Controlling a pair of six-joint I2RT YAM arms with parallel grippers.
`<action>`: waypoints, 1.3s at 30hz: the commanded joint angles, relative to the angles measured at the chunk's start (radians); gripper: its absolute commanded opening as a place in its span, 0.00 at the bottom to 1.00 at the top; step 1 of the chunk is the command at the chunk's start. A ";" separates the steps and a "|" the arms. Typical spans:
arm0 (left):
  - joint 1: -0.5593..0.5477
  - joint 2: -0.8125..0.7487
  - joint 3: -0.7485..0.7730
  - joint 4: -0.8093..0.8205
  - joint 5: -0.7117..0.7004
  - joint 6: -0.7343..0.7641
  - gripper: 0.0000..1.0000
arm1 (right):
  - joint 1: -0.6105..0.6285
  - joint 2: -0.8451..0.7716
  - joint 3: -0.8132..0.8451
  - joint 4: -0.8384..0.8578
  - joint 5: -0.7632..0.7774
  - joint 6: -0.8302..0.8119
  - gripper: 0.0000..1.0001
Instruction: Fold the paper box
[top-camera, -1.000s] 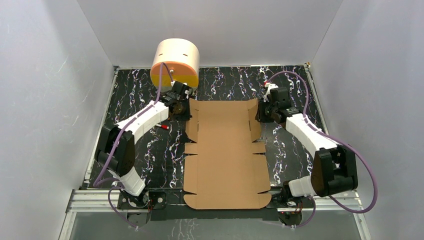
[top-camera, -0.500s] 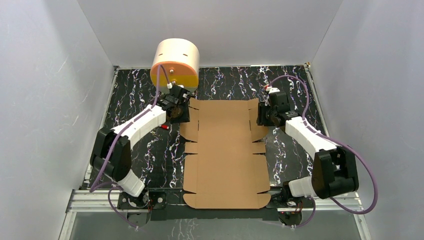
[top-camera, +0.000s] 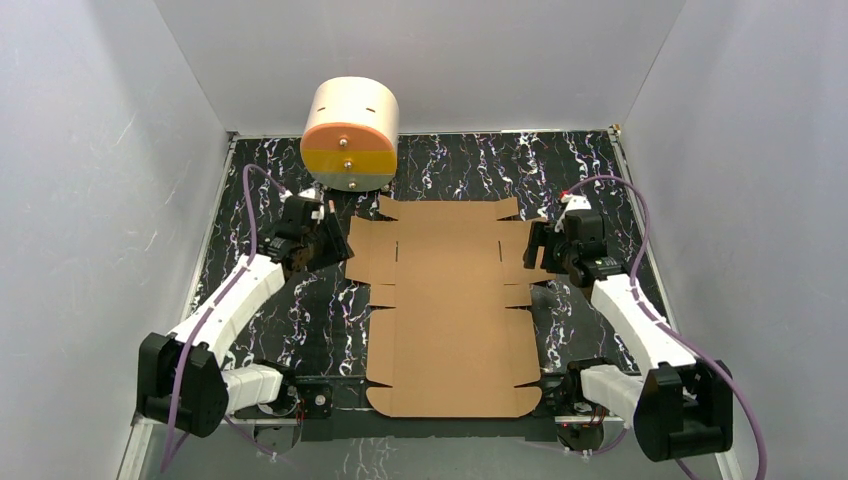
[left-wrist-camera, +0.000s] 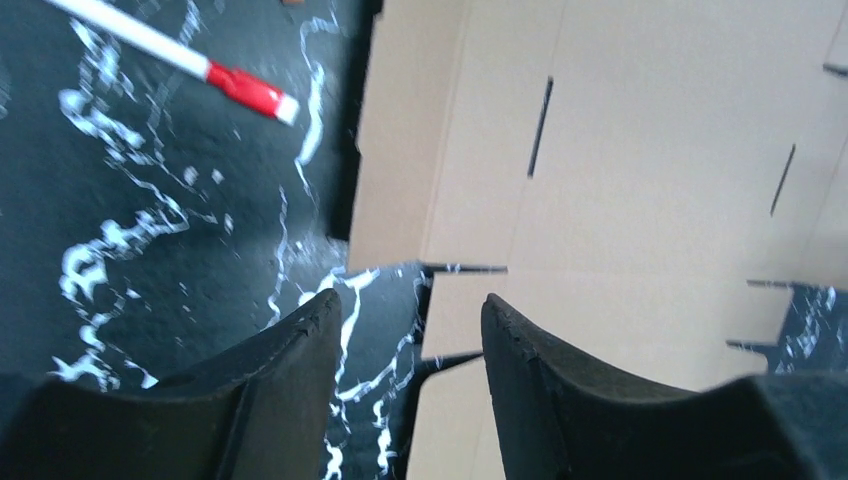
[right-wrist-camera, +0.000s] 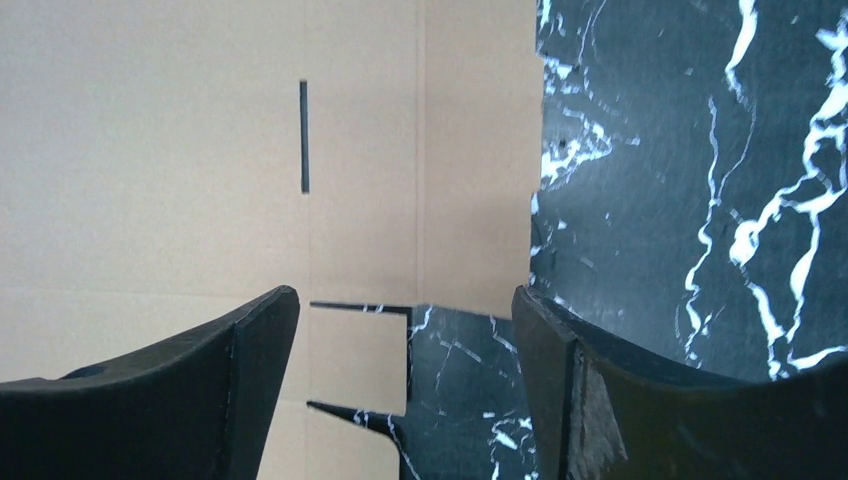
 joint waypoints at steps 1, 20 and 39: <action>-0.001 -0.059 -0.096 0.028 0.182 -0.067 0.52 | -0.006 -0.092 -0.054 0.006 -0.032 0.038 0.89; -0.068 -0.003 -0.315 0.281 0.287 -0.213 0.55 | -0.014 -0.112 -0.260 0.117 -0.243 0.181 0.84; -0.141 0.099 -0.291 0.357 0.341 -0.245 0.47 | -0.015 -0.076 -0.255 0.135 -0.377 0.153 0.68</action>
